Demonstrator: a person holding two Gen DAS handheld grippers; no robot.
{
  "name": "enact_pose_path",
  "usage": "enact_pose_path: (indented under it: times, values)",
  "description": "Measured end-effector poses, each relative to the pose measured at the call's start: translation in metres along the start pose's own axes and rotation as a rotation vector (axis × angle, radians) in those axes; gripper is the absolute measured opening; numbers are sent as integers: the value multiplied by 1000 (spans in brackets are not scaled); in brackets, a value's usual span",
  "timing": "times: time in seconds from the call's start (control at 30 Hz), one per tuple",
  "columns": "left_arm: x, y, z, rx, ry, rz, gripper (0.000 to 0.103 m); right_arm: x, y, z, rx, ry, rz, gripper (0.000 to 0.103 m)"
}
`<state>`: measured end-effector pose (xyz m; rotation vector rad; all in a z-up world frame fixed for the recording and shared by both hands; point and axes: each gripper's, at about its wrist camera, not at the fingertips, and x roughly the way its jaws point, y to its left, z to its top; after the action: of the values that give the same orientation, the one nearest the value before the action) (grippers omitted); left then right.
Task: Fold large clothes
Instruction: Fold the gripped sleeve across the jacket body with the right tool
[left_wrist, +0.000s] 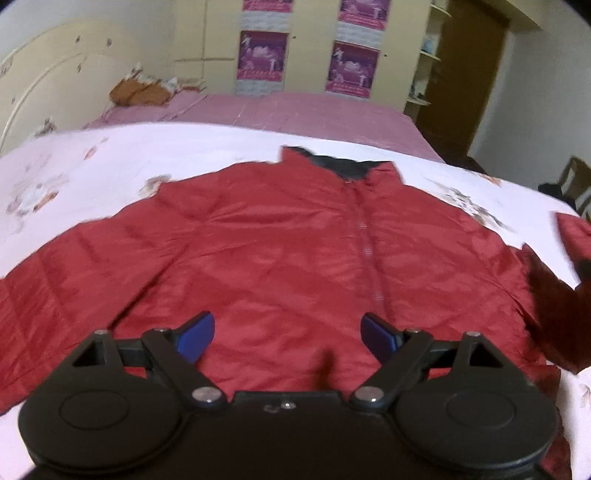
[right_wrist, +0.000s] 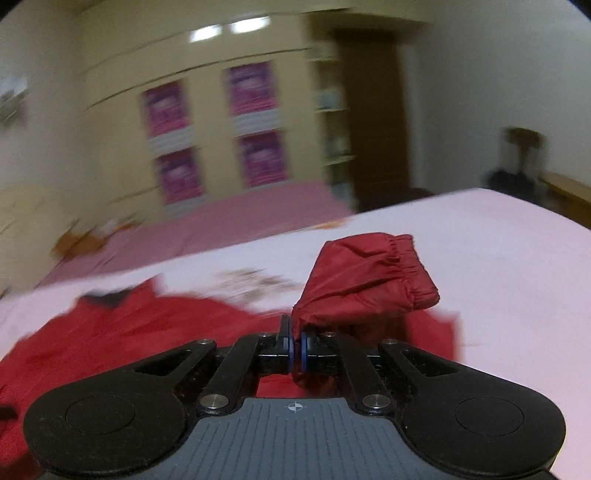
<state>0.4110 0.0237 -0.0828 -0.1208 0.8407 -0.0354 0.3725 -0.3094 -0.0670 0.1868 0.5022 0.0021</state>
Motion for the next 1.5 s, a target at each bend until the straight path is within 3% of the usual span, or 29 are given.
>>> enact_pose_path:
  times: [0.27,0.5,0.53,0.57,0.6,0.67,0.7,0.73,0.8,0.87,0.93,1.0,1.07,1.2,1.27,1.33,1.4,1.5]
  values:
    - [-13,61,-5,-62,-2,-67,82,9,147,-52,-248,146,247,3]
    - [-21,95,-9,-106,-8,-74,81,35,231,-99,-388,251,341,5]
    - [-22,97,-9,-110,-10,-78,82,35,242,-106,-433,250,326,15]
    - [-22,98,-9,-110,-11,-81,84,32,248,-112,-464,234,312,56]
    - [-22,98,-9,-108,-12,-85,84,32,246,-108,-468,193,332,83]
    - [-21,93,-7,-99,-13,-108,85,19,244,-106,-452,141,365,82]
    - [-21,89,-7,-93,-16,-128,85,14,240,-103,-438,136,350,76]
    - [-20,84,-7,-83,-15,-153,85,9,232,-100,-413,131,352,70]
    - [-13,66,-4,-48,-2,-215,88,6,211,-85,-350,123,319,41]
    - [-6,43,-1,13,-9,-234,96,4,184,-72,-271,110,268,32]
    - [7,27,1,59,-6,-216,96,-2,154,-62,-192,99,197,32]
    - [27,19,5,55,41,-173,88,-8,129,-53,-145,102,145,32]
    - [43,19,8,32,80,-95,74,-26,101,-47,-108,105,97,32]
    - [47,26,11,6,67,-14,74,-49,64,-39,-51,109,31,32]
    - [45,25,13,15,47,43,86,-51,51,-39,-24,118,15,32]
    - [45,28,12,33,47,64,88,-55,41,-40,4,124,7,32]
    - [54,26,9,56,79,64,83,-57,37,-41,21,128,6,32]
    - [61,29,7,73,57,50,58,-59,36,-41,13,138,6,32]
